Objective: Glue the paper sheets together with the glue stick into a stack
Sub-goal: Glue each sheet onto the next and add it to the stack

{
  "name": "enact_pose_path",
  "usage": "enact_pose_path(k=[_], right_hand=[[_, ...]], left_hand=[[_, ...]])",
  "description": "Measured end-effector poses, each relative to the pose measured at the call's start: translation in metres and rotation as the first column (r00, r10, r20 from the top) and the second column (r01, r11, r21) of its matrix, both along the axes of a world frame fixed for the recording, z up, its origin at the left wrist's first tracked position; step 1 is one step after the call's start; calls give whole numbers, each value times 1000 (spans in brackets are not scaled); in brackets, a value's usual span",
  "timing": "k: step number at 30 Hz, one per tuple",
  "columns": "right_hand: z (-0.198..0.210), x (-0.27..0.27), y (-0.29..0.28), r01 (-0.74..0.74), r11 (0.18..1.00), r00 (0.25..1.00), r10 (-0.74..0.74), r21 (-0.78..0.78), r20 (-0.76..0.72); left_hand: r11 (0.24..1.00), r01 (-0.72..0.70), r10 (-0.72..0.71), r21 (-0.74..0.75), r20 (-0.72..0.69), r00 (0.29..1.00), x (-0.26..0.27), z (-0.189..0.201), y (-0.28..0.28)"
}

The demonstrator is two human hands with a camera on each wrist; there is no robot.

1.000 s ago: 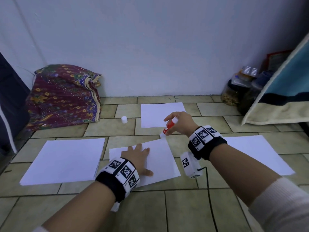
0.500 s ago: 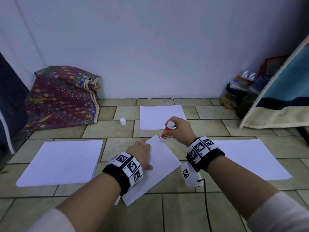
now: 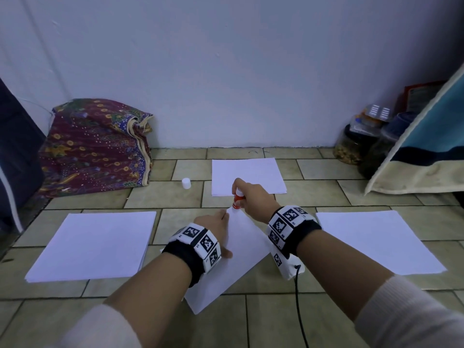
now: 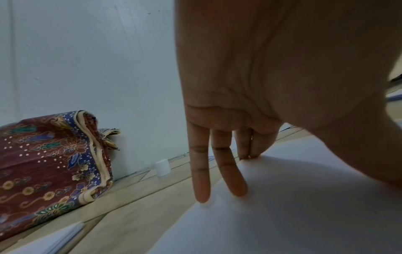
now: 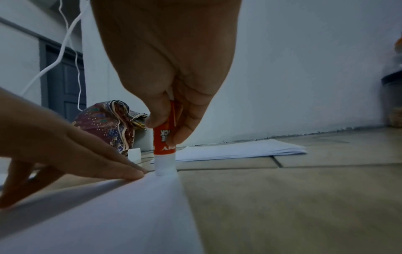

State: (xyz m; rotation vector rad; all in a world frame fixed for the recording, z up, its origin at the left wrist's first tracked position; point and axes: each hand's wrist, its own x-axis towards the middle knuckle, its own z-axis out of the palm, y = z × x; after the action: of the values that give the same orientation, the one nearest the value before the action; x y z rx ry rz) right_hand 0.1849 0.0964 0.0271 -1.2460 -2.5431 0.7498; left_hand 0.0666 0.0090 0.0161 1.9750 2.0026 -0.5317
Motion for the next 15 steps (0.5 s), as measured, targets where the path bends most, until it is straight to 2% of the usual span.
enact_pose_path(k=[7,15], right_hand=[[9,14,-3,-168,986,979,167,-8,116],[14,53,-28,-220,971,971,227,-90,78]], left_hand=[[1000,-12,12,8,19,1000,-1,-1,1],[999,32,-32,28,18,999,-6,-3,-1]])
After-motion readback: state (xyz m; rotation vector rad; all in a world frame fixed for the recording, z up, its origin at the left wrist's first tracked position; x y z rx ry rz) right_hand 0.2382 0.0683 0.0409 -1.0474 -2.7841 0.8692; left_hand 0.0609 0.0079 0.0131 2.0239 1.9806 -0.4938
